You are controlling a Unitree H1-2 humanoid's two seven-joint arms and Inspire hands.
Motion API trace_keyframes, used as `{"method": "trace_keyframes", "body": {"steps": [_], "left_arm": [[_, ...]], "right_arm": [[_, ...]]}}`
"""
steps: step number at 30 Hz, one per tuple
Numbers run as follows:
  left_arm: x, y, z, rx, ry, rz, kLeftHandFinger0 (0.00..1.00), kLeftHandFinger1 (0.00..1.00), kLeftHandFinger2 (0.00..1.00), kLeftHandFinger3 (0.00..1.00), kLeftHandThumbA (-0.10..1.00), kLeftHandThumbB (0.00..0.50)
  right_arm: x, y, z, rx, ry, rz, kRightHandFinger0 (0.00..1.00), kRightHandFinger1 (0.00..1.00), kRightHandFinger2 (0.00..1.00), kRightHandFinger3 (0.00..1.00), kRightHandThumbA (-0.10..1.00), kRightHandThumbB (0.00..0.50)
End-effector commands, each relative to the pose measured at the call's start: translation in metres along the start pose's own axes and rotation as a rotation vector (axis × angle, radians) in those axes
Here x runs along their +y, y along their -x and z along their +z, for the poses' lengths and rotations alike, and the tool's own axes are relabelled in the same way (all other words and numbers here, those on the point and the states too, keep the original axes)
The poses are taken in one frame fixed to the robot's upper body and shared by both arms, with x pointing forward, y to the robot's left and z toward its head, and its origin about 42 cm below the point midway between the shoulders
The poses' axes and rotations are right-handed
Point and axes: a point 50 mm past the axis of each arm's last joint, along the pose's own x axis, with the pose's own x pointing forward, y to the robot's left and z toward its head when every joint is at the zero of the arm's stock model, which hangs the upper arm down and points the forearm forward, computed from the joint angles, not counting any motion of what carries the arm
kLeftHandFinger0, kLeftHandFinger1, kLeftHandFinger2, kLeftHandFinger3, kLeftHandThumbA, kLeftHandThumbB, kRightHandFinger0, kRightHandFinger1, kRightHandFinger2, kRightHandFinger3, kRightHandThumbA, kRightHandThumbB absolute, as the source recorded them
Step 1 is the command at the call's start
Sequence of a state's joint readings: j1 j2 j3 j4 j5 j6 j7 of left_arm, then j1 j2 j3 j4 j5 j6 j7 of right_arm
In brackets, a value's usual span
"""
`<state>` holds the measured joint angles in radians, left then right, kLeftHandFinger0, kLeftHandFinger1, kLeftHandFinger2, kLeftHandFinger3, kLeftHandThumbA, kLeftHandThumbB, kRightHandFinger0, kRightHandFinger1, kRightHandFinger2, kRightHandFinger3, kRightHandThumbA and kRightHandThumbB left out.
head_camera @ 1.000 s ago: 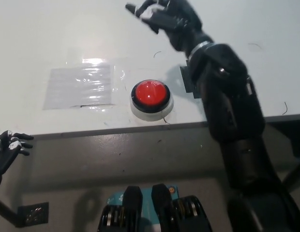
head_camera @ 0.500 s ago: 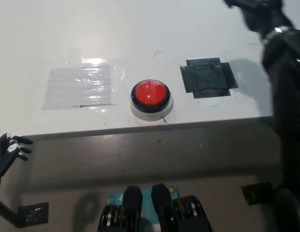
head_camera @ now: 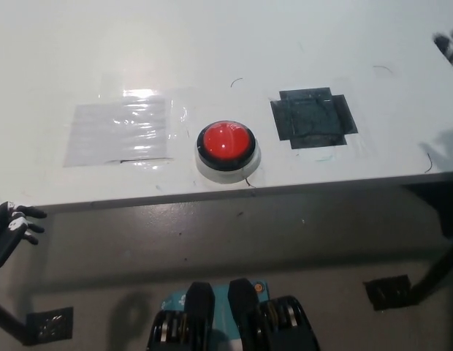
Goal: The robot uses its right hand to make a fist and press the red button kept in the middle of the desk
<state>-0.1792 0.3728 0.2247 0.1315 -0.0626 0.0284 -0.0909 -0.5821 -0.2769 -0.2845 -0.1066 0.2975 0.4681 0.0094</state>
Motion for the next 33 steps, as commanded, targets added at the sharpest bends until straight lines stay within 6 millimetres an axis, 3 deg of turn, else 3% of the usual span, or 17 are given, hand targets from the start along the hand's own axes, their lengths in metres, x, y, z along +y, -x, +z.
{"method": "trace_keyframes", "body": {"steps": [1,2,4,6,10,14,17,19,20,23,30,31,33], "left_arm": [[0.014,-0.007,0.017,-0.062,-0.036,0.013,0.44,0.47,0.55,0.59,0.54,0.01],[0.015,-0.007,0.017,-0.066,-0.041,0.011,0.42,0.45,0.52,0.57,0.54,0.016],[0.015,-0.008,0.016,-0.067,-0.038,0.009,0.41,0.44,0.51,0.54,0.55,0.018],[0.016,-0.009,0.016,-0.071,-0.039,0.002,0.33,0.37,0.45,0.51,0.55,0.014],[0.013,-0.009,0.016,-0.069,-0.035,0.008,0.27,0.32,0.4,0.47,0.55,0.006],[0.012,-0.007,0.016,-0.065,-0.021,0.012,0.36,0.4,0.48,0.52,0.53,0.002],[0.012,-0.008,0.015,-0.057,-0.034,0.013,0.49,0.51,0.59,0.62,0.55,0.007],[0.011,-0.007,0.014,-0.057,-0.032,0.013,0.49,0.52,0.6,0.64,0.54,0.002],[0.009,-0.006,0.014,-0.06,-0.016,0.015,0.42,0.46,0.54,0.61,0.54,0.003],[0.008,-0.006,0.015,-0.067,-0.018,0.016,0.4,0.44,0.52,0.56,0.52,0.005],[0.008,-0.007,0.011,-0.069,-0.019,0.011,0.5,0.51,0.59,0.62,0.54,0.004],[0.008,-0.007,0.012,-0.074,-0.032,0.013,0.41,0.44,0.51,0.54,0.56,0.018],[0.006,-0.006,0.011,-0.074,-0.032,0.018,0.39,0.42,0.49,0.52,0.57,0.024]], "right_arm": [[-0.025,0.018,0.005,-0.048,0.016,-0.052,0.0,0.02,0.33,0.4,0.79,0.05],[-0.033,0.026,-0.004,-0.024,0.02,-0.087,0.0,0.02,0.33,0.42,0.79,0.064],[-0.046,0.04,-0.019,0.008,0.034,-0.124,0.0,0.0,0.33,0.42,0.81,0.05],[-0.057,0.055,-0.033,0.041,0.025,-0.167,0.0,0.02,0.35,0.43,0.81,0.029],[-0.07,0.069,-0.049,0.071,0.032,-0.212,0.0,0.01,0.36,0.45,0.81,0.034],[-0.082,0.079,-0.055,0.072,0.069,-0.259,0.0,0.02,0.38,0.47,0.81,0.057],[-0.089,0.083,-0.059,0.081,0.058,-0.283,0.0,0.0,0.35,0.46,0.76,0.083],[-0.091,0.082,-0.06,0.083,0.053,-0.287,0.0,0.0,0.35,0.44,0.74,0.083],[-0.091,0.081,-0.058,0.085,0.058,-0.287,0.0,0.01,0.35,0.43,0.74,0.055],[-0.091,0.079,-0.059,0.096,0.047,-0.301,0.0,0.02,0.36,0.43,0.76,0.043],[-0.09,0.075,-0.056,0.092,0.055,-0.294,0.0,0.01,0.36,0.44,0.78,0.049],[-0.09,0.075,-0.056,0.092,0.051,-0.288,0.0,0.01,0.36,0.44,0.78,0.06],[-0.09,0.073,-0.055,0.092,0.054,-0.285,0.0,0.02,0.36,0.45,0.78,0.062]]}}
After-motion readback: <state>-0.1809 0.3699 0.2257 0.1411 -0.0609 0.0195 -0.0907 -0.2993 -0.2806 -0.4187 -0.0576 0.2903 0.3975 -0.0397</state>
